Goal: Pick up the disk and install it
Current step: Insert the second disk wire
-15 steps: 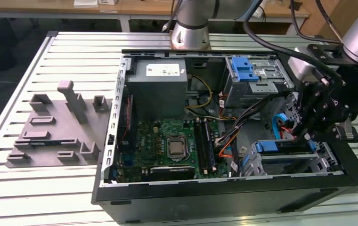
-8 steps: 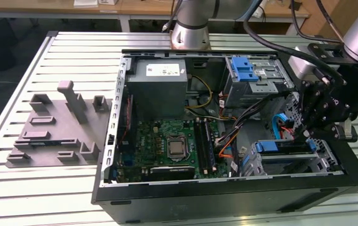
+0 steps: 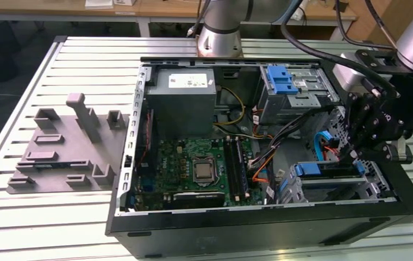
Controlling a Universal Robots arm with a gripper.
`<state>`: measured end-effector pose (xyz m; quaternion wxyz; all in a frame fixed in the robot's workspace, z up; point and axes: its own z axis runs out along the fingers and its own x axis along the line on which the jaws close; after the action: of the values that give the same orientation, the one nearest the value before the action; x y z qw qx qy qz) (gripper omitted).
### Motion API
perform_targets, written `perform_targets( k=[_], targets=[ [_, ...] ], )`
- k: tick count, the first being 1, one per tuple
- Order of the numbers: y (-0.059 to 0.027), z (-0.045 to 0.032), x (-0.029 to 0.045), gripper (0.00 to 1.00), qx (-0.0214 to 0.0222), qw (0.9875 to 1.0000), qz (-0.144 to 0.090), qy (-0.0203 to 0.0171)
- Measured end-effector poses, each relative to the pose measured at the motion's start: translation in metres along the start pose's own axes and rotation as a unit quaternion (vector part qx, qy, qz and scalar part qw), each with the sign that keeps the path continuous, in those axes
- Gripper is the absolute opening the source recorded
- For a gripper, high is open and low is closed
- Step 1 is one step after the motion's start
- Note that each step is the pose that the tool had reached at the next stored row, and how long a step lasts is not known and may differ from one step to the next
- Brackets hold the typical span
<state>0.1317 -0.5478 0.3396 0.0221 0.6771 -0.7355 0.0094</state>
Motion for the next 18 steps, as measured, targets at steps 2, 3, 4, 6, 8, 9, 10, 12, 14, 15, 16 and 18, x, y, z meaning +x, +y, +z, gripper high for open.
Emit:
perform_targets(
  k=[2, 3, 4, 6, 8, 9, 10, 12, 14, 15, 16, 18],
  targets=[
    [0.0, -0.0001, 0.0, 0.11, 0.0, 1.0, 0.0, 0.0],
    [0.0, -0.0001, 0.0, 0.11, 0.0, 1.0, 0.0, 0.0],
    [0.0, -0.0001, 0.0, 0.11, 0.0, 1.0, 0.0, 0.0],
    [0.0, -0.0002, 0.0, 0.11, 0.0, 1.0, 0.0, 0.0],
    [0.0006, -0.0002, 0.0001, 0.11, 0.0, 1.0, 0.0, 0.0001],
    [0.0034, -0.0003, 0.0002, 0.11, 0.0, 1.0, 0.0, 0.0002],
    [0.0045, -0.0002, 0.0004, 0.11, 0.0, 1.0, 0.0, 0.0001],
    [0.0047, -0.0001, 0.0005, 0.11, 0.0, 1.0, 0.0, 0.0001],
    [0.0047, -0.0021, 0.0005, 0.11, 0.0, 1.0, 0.0, 0.0001],
    [0.0048, -0.0044, 0.0006, 0.11, 0.0, 1.0, 0.0, 0.0001],
    [0.0049, -0.0074, 0.0008, 0.11, 0.0, 1.0, 0.0, 0.0001],
    [0.005, -0.0136, 0.0011, 0.11, 0.0, 1.0, 0.0, 0.0]
  ],
)
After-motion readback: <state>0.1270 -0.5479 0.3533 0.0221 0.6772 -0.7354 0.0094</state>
